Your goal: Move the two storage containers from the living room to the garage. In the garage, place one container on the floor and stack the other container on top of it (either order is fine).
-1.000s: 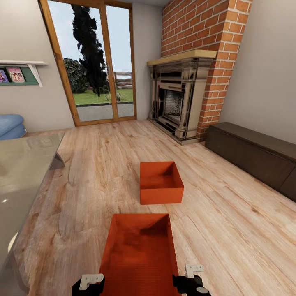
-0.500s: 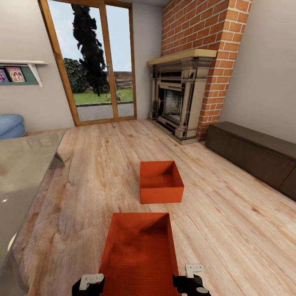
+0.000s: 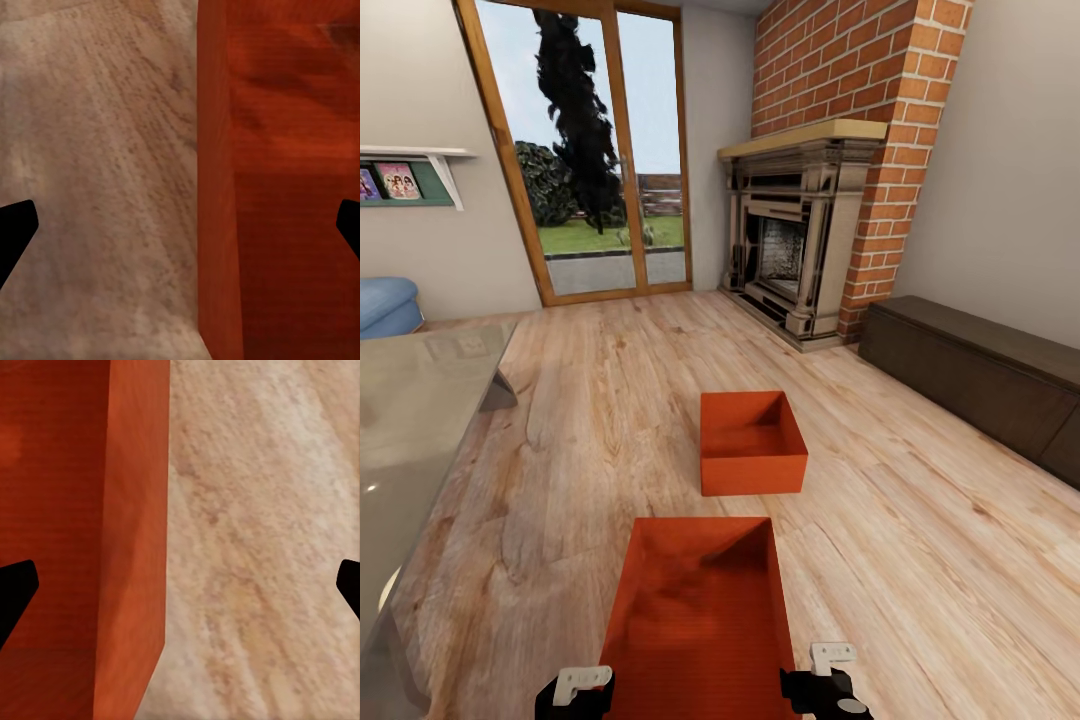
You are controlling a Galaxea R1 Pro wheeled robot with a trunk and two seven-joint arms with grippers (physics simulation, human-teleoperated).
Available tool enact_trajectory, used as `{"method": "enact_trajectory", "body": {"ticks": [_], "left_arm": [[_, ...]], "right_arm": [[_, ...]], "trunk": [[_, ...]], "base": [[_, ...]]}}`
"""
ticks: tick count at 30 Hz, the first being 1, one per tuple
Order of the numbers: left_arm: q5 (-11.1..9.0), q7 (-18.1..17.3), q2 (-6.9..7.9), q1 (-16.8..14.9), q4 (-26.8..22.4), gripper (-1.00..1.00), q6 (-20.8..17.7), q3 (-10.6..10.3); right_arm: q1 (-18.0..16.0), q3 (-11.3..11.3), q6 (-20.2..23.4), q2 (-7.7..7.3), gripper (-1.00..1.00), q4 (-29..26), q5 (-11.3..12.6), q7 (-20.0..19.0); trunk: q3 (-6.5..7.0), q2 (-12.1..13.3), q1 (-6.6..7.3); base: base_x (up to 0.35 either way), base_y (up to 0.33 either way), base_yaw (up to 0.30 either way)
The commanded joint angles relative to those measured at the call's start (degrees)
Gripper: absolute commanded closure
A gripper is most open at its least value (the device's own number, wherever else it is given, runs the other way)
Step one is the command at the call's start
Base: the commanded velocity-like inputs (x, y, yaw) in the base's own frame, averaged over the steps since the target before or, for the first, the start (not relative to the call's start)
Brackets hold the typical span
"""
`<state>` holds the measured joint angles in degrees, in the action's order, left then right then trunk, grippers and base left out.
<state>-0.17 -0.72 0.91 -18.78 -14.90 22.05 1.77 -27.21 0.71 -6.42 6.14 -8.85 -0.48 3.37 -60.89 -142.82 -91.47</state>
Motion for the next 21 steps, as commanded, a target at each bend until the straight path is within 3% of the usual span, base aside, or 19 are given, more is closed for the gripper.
{"method": "enact_trajectory", "body": {"ticks": [1, 5, 21], "left_arm": [[-0.01, -0.08, -0.02, -0.03, 0.05, -1.0, 0.18, 0.16], [-0.01, -0.08, -0.03, -0.03, 0.05, -1.0, 0.18, 0.16], [-0.01, -0.08, -0.03, -0.02, 0.05, -1.0, 0.18, 0.16]], "right_arm": [[-0.03, 0.08, -0.17, 0.0, -1.0, 0.06, -0.05, 0.23], [-0.03, 0.08, -0.17, -0.01, -1.0, 0.06, -0.05, 0.23], [-0.03, 0.08, -0.17, 0.01, -1.0, 0.06, -0.05, 0.23]], "trunk": [[-0.05, -0.02, 0.01], [-0.67, -0.45, -0.26], [-0.67, -0.45, -0.26]], "base": [[0.0, 0.0, 0.0], [0.0, 0.0, 0.0], [0.0, 0.0, 0.0]]}}
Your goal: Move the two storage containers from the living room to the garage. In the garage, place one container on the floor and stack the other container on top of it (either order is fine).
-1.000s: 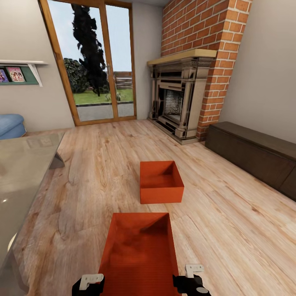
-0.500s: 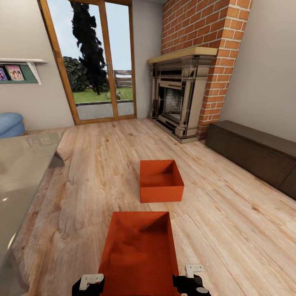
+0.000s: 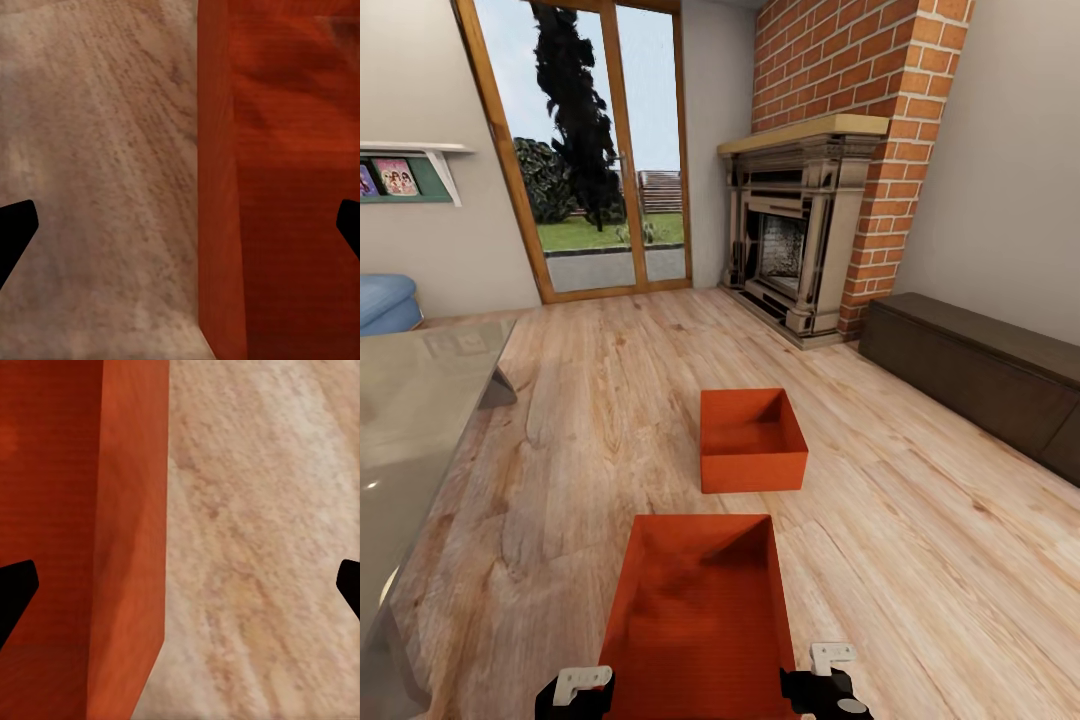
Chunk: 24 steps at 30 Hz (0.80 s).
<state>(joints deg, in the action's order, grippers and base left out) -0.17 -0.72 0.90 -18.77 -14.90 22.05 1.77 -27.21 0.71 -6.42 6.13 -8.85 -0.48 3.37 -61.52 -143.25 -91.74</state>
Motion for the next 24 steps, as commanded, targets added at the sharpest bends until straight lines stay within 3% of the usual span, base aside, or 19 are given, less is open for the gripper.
{"method": "enact_trajectory", "body": {"ticks": [1, 17, 24], "left_arm": [[-0.01, -0.08, -0.01, -0.03, 0.05, -1.0, 0.18, 0.17], [-0.01, -0.08, 0.06, -0.03, 0.05, -1.0, 0.18, 0.17], [-0.01, -0.08, 0.02, -0.04, 0.05, -1.0, 0.18, 0.17]], "right_arm": [[-0.03, 0.08, -0.17, 0.02, -1.0, 0.06, -0.05, 0.23], [-0.03, 0.08, -0.17, 0.02, -1.0, 0.06, -0.05, 0.23], [-0.03, 0.08, -0.17, 0.02, -1.0, 0.06, -0.05, 0.23]], "trunk": [[-0.05, -0.02, 0.01], [-0.05, -0.02, 0.01], [-1.15, -0.08, -0.12]], "base": [[0.0, 0.0, 0.0], [0.0, 0.0, 0.0], [0.0, 0.0, 0.0]]}}
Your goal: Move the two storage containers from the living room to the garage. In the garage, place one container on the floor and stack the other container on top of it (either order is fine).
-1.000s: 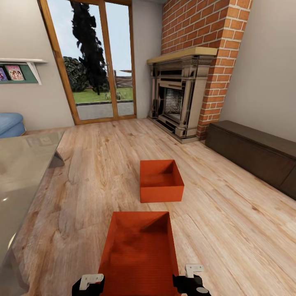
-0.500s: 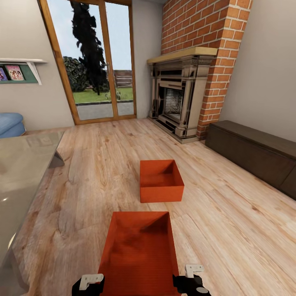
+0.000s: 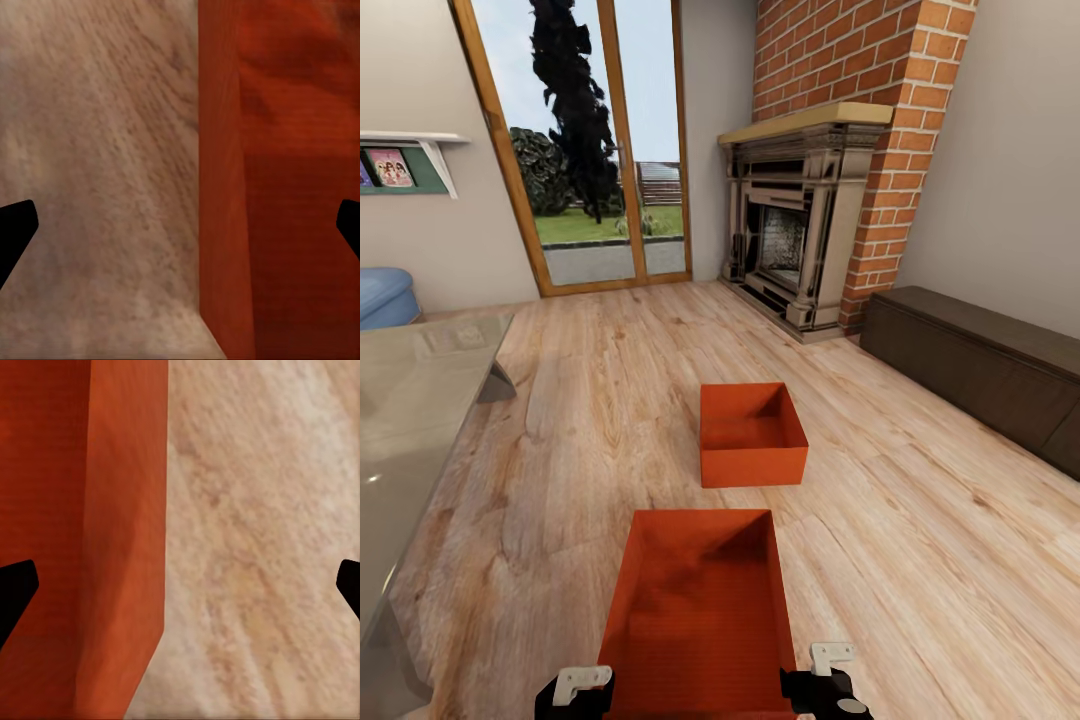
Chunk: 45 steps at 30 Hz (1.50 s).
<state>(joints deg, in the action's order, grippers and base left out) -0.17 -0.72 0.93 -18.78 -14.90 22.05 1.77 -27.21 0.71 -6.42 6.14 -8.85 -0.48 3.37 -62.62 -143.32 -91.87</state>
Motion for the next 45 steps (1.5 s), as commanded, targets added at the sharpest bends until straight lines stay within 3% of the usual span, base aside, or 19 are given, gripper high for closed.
{"method": "enact_trajectory", "body": {"ticks": [1, 45], "left_arm": [[-0.01, -0.08, -0.01, -0.03, 0.05, -1.0, 0.18, 0.16], [-0.01, -0.08, 0.01, -0.03, 0.0, -1.0, 0.27, 0.16]], "right_arm": [[-0.03, 0.08, -0.17, 0.01, -1.0, 0.06, -0.05, 0.23], [-0.03, 0.08, -0.17, 0.01, -1.0, 0.06, -0.05, 0.18]], "trunk": [[-0.05, -0.02, 0.01], [-1.01, -0.06, -0.06]], "base": [[0.0, 0.0, 0.0], [0.0, 0.0, 0.0]]}}
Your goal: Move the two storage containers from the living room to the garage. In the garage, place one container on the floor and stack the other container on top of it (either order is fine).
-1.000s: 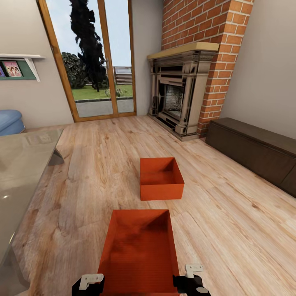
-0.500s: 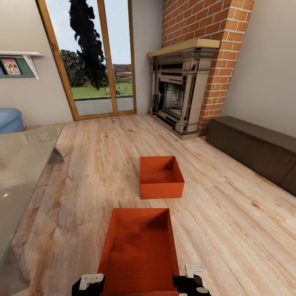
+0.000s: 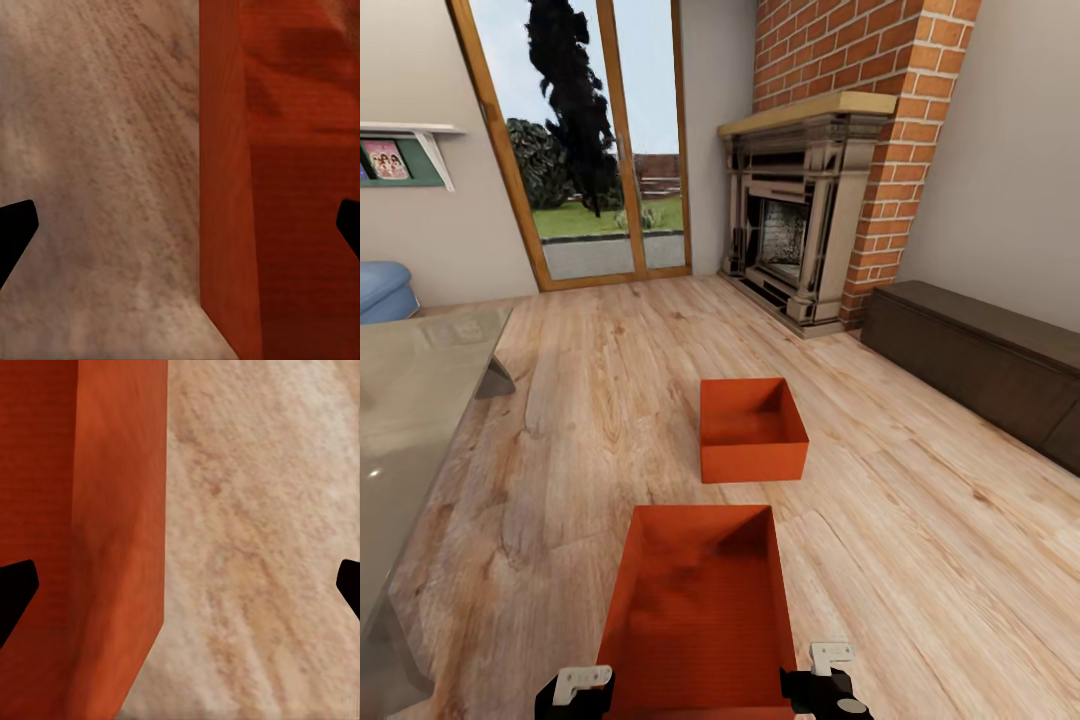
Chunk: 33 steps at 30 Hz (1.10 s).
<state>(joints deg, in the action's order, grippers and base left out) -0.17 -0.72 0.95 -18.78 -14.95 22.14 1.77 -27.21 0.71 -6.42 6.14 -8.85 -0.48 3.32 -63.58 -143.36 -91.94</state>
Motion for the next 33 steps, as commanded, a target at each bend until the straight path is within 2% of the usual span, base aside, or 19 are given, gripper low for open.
{"method": "enact_trajectory", "body": {"ticks": [1, 33], "left_arm": [[-0.01, -0.08, -0.01, -0.03, 0.04, -1.0, 0.18, 0.17], [-0.01, -0.08, 0.01, -0.01, 0.01, -1.0, 0.18, 0.17]], "right_arm": [[-0.03, 0.08, -0.17, 0.01, -1.0, 0.06, -0.05, 0.24], [-0.03, 0.08, -0.17, 0.01, -1.0, 0.06, -0.05, 0.24]], "trunk": [[-0.09, -0.02, 0.01], [-0.68, -0.02, 0.01]], "base": [[0.0, 0.0, 0.0], [0.0, 0.0, 0.0]]}}
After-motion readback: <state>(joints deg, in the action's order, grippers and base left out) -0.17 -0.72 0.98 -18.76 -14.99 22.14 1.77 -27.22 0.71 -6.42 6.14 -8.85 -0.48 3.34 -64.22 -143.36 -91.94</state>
